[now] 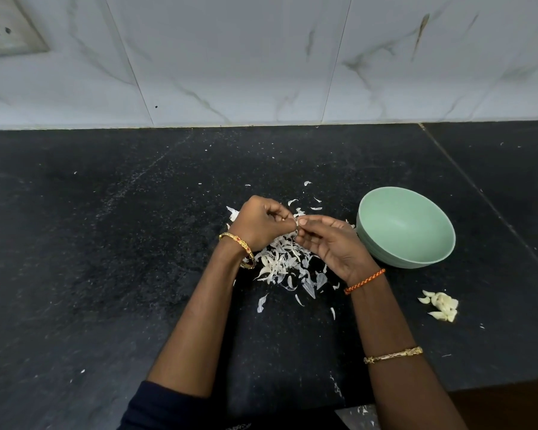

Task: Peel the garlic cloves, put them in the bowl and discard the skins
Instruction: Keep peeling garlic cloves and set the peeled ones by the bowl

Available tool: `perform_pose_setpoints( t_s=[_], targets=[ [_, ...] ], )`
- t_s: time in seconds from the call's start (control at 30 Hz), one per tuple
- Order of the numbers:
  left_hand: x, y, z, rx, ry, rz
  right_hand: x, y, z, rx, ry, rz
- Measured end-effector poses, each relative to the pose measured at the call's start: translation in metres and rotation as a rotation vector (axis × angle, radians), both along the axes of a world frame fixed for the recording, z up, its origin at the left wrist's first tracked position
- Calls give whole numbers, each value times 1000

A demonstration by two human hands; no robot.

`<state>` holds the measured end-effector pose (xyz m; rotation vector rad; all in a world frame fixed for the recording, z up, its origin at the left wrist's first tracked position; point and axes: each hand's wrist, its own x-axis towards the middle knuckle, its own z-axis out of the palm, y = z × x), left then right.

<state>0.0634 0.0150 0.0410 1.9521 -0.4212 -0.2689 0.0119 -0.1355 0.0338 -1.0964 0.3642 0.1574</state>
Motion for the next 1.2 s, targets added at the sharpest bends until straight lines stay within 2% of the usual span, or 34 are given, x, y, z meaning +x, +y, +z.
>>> perform_pose_setpoints(
  t_s=[0.3,0.5,0.63,1.03,1.2],
  targets=[
    [-1,-8,-8,-55,36,52,0,3,1,109,27,-41],
    [-3,-13,-11,58,-119,60,0,4,10,-38,38,-67],
    [-1,-12,-12,81,-165,31,0,1,13,-26,54,-31],
    [0,-9,-10,56,-207,196,0,-3,16,85,97,102],
    [2,-1,-9,28,-140,267,-2,-10,15,124,103,41]
  ],
)
